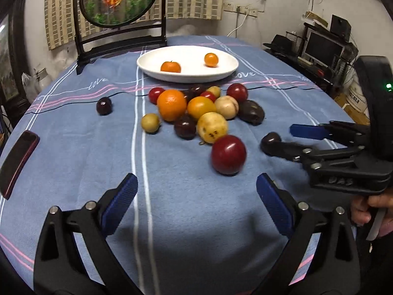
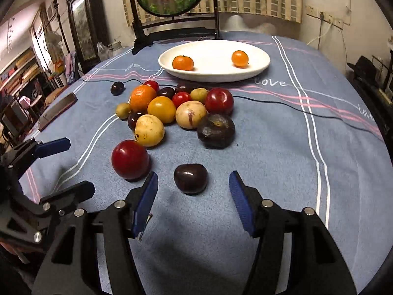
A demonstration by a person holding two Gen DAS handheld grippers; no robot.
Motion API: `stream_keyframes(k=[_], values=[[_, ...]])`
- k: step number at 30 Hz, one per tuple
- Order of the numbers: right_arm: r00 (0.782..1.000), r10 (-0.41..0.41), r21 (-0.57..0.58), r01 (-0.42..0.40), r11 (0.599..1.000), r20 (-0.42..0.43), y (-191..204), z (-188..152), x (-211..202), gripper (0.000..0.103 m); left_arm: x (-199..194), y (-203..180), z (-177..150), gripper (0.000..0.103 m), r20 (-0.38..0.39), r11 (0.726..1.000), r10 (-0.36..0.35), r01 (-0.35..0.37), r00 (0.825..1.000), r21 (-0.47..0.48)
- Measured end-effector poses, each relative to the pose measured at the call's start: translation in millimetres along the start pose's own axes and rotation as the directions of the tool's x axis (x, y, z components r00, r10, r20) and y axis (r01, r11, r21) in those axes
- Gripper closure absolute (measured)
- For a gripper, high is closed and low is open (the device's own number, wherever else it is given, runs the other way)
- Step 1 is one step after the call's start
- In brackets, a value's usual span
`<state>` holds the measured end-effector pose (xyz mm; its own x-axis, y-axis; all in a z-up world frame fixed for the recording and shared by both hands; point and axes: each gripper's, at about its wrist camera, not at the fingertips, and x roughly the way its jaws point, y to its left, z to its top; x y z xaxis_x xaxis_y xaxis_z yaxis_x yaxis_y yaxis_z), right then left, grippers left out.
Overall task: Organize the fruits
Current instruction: 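Grasp a dark plum with the right tool while the left tool grasps a red plum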
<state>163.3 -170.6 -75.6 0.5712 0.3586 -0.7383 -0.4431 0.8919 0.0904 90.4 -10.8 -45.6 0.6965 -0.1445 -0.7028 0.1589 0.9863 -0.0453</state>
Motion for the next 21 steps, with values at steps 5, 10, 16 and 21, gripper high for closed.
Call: stream_keyframes(k=[5,10,16,21], values=[[0.999,0.031,0.004,-0.031,1.000,-0.036,-1.1,3.6,9.5,0.051,4.0,-2.1,7.0,0.014,0.005,0.999,-0.048,0.048,0.999,0.007],[0.996,0.049,0.009,-0.049,0.999,-0.080,-1.4,3.9,17.9,0.055,17.0,-5.3,10.4,0.022,-0.034,0.997,-0.071,0.071,0.997,0.024],[0.995,0.063,0.040,-0.060,0.997,-0.083,-9.1,3.1,18.7,0.071,33.8,-9.8,19.4,0.032,-0.075,0.994,-0.100,0.103,0.992,0.032],[0.993,0.112,0.083,-0.109,0.991,-0.037,-18.7,2.7,9.8,0.071,42.9,-14.6,23.0,0.040,-0.099,0.992,-0.111,0.117,0.989,0.047]])
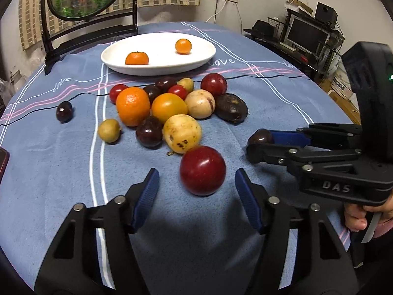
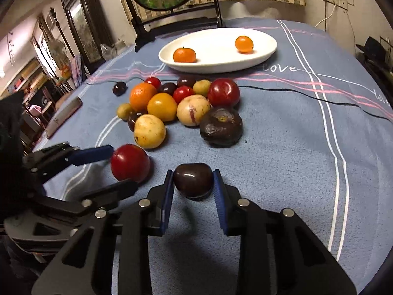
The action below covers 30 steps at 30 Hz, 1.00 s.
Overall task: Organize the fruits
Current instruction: 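Grasp a dark plum with the right tool while the left tool grasps a red plum, then lower both plums onto the white plate and open both tools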
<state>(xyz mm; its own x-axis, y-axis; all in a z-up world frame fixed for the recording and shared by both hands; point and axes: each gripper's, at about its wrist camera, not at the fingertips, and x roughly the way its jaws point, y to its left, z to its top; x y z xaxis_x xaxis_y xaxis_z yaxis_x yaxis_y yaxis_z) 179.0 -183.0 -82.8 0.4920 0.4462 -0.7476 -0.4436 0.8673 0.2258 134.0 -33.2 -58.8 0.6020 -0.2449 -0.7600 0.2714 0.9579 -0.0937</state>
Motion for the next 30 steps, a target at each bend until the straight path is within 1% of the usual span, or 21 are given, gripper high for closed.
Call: stream_keyframes(k=[5,7,9,10,11,13,14,15,16,18,20,22,24,26,27,28,30], values=[[1.000,0.016,0.006,-0.016,1.000,0.006,0.2,0.2,-0.6,0.071,5.6,1.6,5.1,0.041,-0.018,1.000,-0.018,0.017,1.000,-0.021],[1.000,0.017,0.008,-0.017,1.000,0.010,-0.2,0.5,-1.4,0.071,9.7,1.8,6.1,0.046,-0.035,1.000,-0.017,0.016,0.999,-0.022],[1.000,0.017,0.010,-0.017,1.000,0.013,-0.5,1.0,-2.0,0.071,13.6,2.4,7.1,0.055,-0.051,1.000,-0.016,0.014,0.999,-0.020],[1.000,0.017,0.011,-0.017,1.000,0.014,-0.6,1.1,-2.3,0.071,14.8,1.8,8.0,0.057,-0.054,1.000,-0.015,0.014,0.998,-0.017],[1.000,0.018,0.010,-0.018,1.000,0.014,-0.8,1.1,-2.4,0.071,14.9,1.0,9.4,0.063,-0.057,1.000,-0.026,0.025,0.998,-0.013],[1.000,0.006,0.001,-0.006,1.000,0.019,-0.2,3.2,-3.7,0.071,14.5,2.6,11.4,0.063,-0.069,0.999,-0.038,0.037,0.997,-0.014],[1.000,-0.007,-0.010,0.008,1.000,0.030,0.1,7.2,-5.9,0.071,13.2,5.7,13.4,0.063,-0.074,0.998,-0.061,0.059,0.995,-0.025],[0.999,-0.006,-0.011,0.006,1.000,0.041,-1.3,12.9,-9.2,0.071,9.1,11.9,18.3,0.063,-0.072,0.994,-0.101,0.097,0.992,-0.052],[0.998,0.006,-0.004,-0.006,1.000,0.056,-4.0,21.8,-13.3,0.071,5.0,16.6,23.1,0.063,-0.063,0.991,-0.122,0.118,0.991,-0.065],[0.996,0.009,-0.008,-0.008,1.000,0.093,-7.0,39.8,-20.4,0.071,-7.8,27.9,39.6,0.063,-0.019,0.986,-0.149,0.147,0.989,-0.076],[0.990,-0.008,-0.030,0.012,0.999,0.142,-8.6,66.8,-22.2,0.071,-18.4,41.2,66.5,0.063,0.030,0.985,-0.153,0.155,0.988,-0.071],[0.985,-0.019,-0.026,0.024,0.999,0.173,-15.3,99.2,-12.2,0.071,-19.0,58.4,105.4,0.063,0.070,0.988,-0.134,0.138,0.989,-0.068],[0.986,-0.034,-0.006,0.035,0.999,0.163,-23.9,127.1,7.8,0.071,-8.5,72.5,137.0,0.063,0.082,0.991,-0.096,0.103,0.992,-0.081],[0.990,-0.064,0.008,0.063,0.998,0.128,-31.3,153.4,37.0,0.071,18.4,88.5,177.3,0.063,0.072,0.995,-0.031,0.037,0.997,-0.088],[0.992,-0.073,0.017,0.072,0.997,0.105,-34.6,162.7,50.4,0.071,29.9,94.3,189.4,0.063,0.058,0.996,-0.015,0.021,0.998,-0.092],[0.993,-0.088,0.019,0.087,0.996,0.073,-37.5,173.4,68.2,0.071,52.9,103.4,206.6,0.063,0.026,0.995,0.015,-0.012,1.000,-0.099],[0.994,-0.102,0.013,0.102,0.995,0.033,-40.1,183.7,89.5,0.071,80.6,114.1,220.3,0.063,-0.026,0.993,0.034,-0.036,0.999,-0.116]])
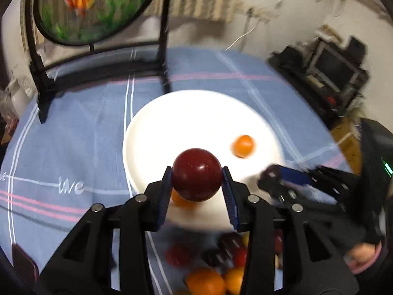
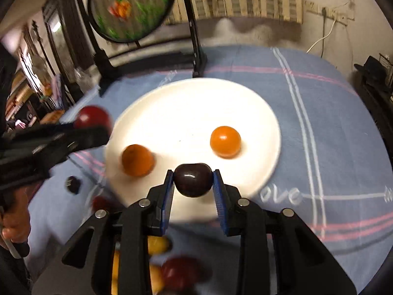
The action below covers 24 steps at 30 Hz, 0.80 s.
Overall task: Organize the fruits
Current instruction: 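Lower both plums onto the white plate and open both tools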
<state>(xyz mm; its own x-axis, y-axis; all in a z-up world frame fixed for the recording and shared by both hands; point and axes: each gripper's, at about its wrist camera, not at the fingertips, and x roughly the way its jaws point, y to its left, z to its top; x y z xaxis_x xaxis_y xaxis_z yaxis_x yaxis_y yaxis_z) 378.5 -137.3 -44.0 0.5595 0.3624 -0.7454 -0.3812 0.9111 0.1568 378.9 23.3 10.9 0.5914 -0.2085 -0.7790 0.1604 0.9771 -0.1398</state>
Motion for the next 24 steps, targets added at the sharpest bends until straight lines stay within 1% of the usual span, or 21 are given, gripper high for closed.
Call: stream_keyframes(k=[2,3,5,6,7,8,9,11,13,14,15,17,19,20,21,24], values=[[0.999,-0.018,-0.006,0.017,1.000,-0.029,-0.9,4.8,16.8,0.071,31.0,5.9,12.5,0.063,-0.054,1.000,0.013,-0.014,0.998,-0.016],[0.999,-0.018,-0.010,0.018,1.000,-0.036,-1.0,6.9,21.9,0.071,45.8,7.9,16.8,0.063,-0.079,0.999,0.030,-0.032,0.996,-0.018],[0.998,-0.013,-0.012,0.012,1.000,-0.054,-2.6,8.2,29.6,0.070,57.8,9.3,19.5,0.063,-0.110,0.998,0.058,-0.060,0.992,-0.015],[0.998,-0.012,-0.008,0.011,1.000,-0.059,-3.4,8.6,31.7,0.067,62.5,9.4,19.2,0.060,-0.122,0.998,0.067,-0.069,0.990,-0.009],[0.998,-0.013,-0.006,0.012,1.000,-0.059,-3.9,9.1,32.2,0.066,62.0,8.0,15.6,0.053,-0.125,0.998,0.067,-0.068,0.990,-0.004],[0.998,-0.012,-0.007,0.012,1.000,-0.056,-3.9,9.6,30.7,0.060,58.1,8.0,15.5,0.032,-0.118,0.998,0.065,-0.066,0.991,-0.004],[0.999,-0.018,-0.008,0.018,1.000,-0.048,-3.6,9.6,26.3,0.059,49.9,7.9,15.4,0.020,-0.096,0.998,0.064,-0.064,0.993,-0.004],[1.000,-0.023,-0.008,0.023,1.000,-0.009,-3.0,6.5,7.7,0.058,14.9,7.8,10.2,0.016,-0.007,0.998,0.061,-0.061,0.998,0.003],[0.999,-0.005,-0.013,0.006,1.000,0.036,-1.5,-2.9,-16.5,0.057,-23.6,9.7,0.4,0.011,0.063,0.998,0.062,-0.064,0.996,0.020],[0.998,-0.002,-0.014,0.003,1.000,0.068,-0.1,-12.6,-32.7,0.051,-46.0,13.3,-9.1,0.007,0.106,0.998,0.064,-0.067,0.992,0.021],[0.996,0.001,-0.017,0.001,1.000,0.088,1.6,-21.1,-43.9,0.042,-66.1,17.7,-20.4,0.005,0.140,0.996,0.080,-0.084,0.987,0.022],[0.993,0.013,-0.031,-0.010,0.999,0.120,5.6,-41.8,-64.3,0.042,-92.0,24.4,-42.0,0.005,0.180,0.992,0.117,-0.122,0.977,0.021],[0.992,0.021,-0.054,-0.014,0.998,0.127,9.1,-66.3,-78.3,0.042,-114.0,34.3,-71.6,0.005,0.203,0.989,0.144,-0.146,0.968,-0.003],[0.992,0.023,-0.063,-0.015,0.998,0.127,10.3,-77.7,-82.9,0.042,-120.2,37.7,-85.5,0.005,0.200,0.989,0.146,-0.145,0.969,-0.020],[0.992,0.021,-0.073,-0.012,0.997,0.124,12.7,-91.1,-87.6,0.042,-123.9,40.2,-98.5,0.005,0.196,0.990,0.142,-0.138,0.970,-0.033],[0.994,-0.007,-0.101,0.019,0.995,0.109,21.7,-122.1,-93.4,0.042,-126.5,42.4,-140.4,0.005,0.182,0.994,0.093,-0.083,0.979,-0.065]])
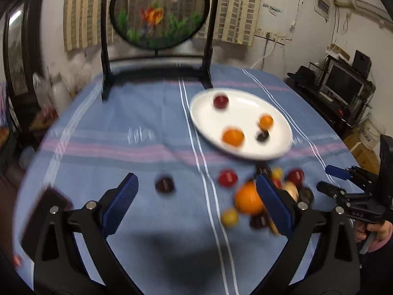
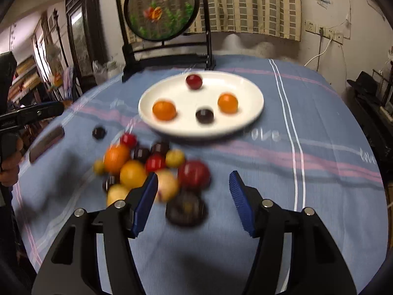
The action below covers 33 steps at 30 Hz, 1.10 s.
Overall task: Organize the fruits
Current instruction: 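Lower both plums onto the white plate and open both tools, then grasp the large dark purple fruit with the right tool while the left grasps a dark cherry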
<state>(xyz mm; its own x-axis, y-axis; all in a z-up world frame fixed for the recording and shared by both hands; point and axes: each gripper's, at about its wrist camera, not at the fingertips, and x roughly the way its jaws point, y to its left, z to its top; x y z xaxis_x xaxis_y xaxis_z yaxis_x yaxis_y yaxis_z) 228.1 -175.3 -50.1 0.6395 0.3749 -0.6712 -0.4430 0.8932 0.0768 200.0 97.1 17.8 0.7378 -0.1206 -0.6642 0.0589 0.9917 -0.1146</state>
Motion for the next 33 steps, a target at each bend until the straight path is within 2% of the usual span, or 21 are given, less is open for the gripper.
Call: stream_keyframes(k=[4,6,10,13,18,21,22,23,24,27,28,30,33], values=[[0.998,-0.020,-0.028,0.018,0.999,-0.060,7.8,-23.6,2.2,0.042,4.5,-11.9,-50.5,0.005,-0.041,0.997,-0.069,0.068,0.997,-0.021],[0.997,-0.030,-0.036,0.027,0.999,-0.067,9.7,-25.8,3.0,0.042,9.7,-19.1,-65.4,0.005,-0.062,0.997,-0.080,0.079,0.995,-0.020],[0.996,-0.043,-0.053,0.039,0.998,-0.084,11.2,-23.0,10.3,0.042,14.0,-36.4,-81.9,0.005,-0.086,0.995,-0.082,0.086,0.993,0.046],[0.991,-0.040,-0.060,0.033,0.998,-0.124,10.8,-18.9,22.9,0.042,14.1,-34.8,-82.2,0.005,-0.086,0.995,-0.094,0.097,0.992,0.034],[0.987,-0.058,-0.073,0.047,0.996,-0.152,10.8,-16.5,36.1,0.042,17.6,-25.0,-83.9,0.005,-0.106,0.993,-0.122,0.120,0.987,-0.022],[0.985,-0.054,-0.075,0.042,0.996,-0.162,10.4,-16.8,40.3,0.043,16.7,-25.3,-83.1,0.005,-0.104,0.991,-0.134,0.132,0.986,-0.024],[0.985,-0.056,-0.082,0.043,0.996,-0.161,11.3,-16.3,41.1,0.046,17.2,-25.9,-83.2,0.005,-0.107,0.991,-0.132,0.130,0.985,-0.024],[0.985,-0.060,-0.093,0.045,0.995,-0.164,12.7,-16.5,42.8,0.056,17.6,-26.1,-82.8,0.005,-0.110,0.991,-0.130,0.128,0.985,-0.025],[0.985,-0.045,-0.094,0.030,0.995,-0.168,13.2,-16.7,43.8,0.058,17.8,-26.0,-82.8,0.005,-0.110,0.992,-0.129,0.127,0.986,-0.026],[0.987,-0.002,-0.061,-0.008,0.998,-0.161,6.7,-16.0,42.5,0.059,16.9,-21.8,-79.2,0.005,-0.092,0.988,-0.152,0.149,0.984,-0.031],[0.988,0.023,-0.033,-0.029,0.999,-0.155,2.1,-15.9,41.4,0.059,16.9,-18.9,-75.0,0.006,-0.082,0.989,-0.145,0.144,0.986,-0.022],[0.987,0.089,0.060,-0.081,0.995,-0.137,-13.3,-15.1,37.9,0.059,15.7,-10.9,-60.7,0.008,-0.043,0.996,-0.088,0.089,0.995,0.011],[0.993,0.065,0.086,-0.057,0.995,-0.099,-20.3,-12.9,30.1,0.059,20.2,5.2,-36.9,0.016,0.004,0.999,-0.023,0.023,1.000,0.042]])
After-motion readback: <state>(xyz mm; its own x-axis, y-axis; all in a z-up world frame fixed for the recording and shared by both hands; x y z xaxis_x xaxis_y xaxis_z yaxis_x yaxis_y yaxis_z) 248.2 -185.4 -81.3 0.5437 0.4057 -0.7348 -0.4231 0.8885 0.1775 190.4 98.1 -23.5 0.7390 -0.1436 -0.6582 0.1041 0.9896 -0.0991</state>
